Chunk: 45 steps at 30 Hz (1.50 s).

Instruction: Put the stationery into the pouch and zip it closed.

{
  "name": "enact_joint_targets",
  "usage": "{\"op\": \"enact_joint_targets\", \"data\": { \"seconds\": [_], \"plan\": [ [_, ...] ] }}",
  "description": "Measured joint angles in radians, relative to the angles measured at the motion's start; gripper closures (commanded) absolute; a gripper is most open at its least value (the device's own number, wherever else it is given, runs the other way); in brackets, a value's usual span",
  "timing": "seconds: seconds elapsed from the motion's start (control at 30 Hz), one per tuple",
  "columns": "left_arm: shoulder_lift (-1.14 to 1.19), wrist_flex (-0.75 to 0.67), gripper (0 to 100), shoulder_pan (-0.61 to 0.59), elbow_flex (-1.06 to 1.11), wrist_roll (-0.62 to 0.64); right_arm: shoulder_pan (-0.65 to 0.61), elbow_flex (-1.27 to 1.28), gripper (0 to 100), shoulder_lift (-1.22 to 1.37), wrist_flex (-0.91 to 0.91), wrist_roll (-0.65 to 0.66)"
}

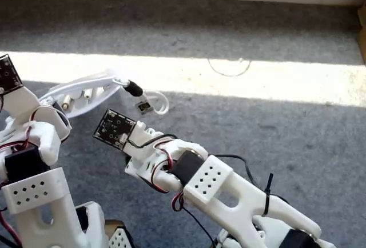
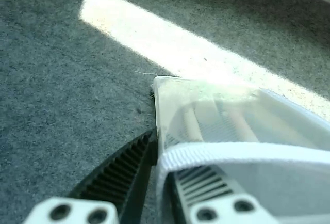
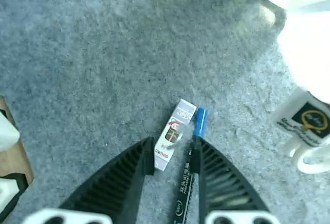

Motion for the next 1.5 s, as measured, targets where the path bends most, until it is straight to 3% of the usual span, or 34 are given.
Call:
{"op": "enact_joint_targets", "data": {
  "seconds": [0.23, 0.8, 1.03, 1.5],
  "plan": [
    [0.0, -0.002, 99, 0.0, 0.0, 0.0, 0.0, 0.0, 88.2, 0.144, -0.066, -0.126],
    [0.0, -0.002, 99, 0.0, 0.0, 0.0, 0.0, -0.048, 87.7, 0.301, -0.127, -0.137],
    [0.0, -0.002, 99, 0.0, 0.0, 0.0, 0.0, -0.086, 75.6, 0.364, -0.127, -0.143],
    [0.0, -0.002, 99, 0.0, 0.0, 0.0, 0.0, -0.181, 75.6, 0.531, -0.127, -0.207]
  ]
}}
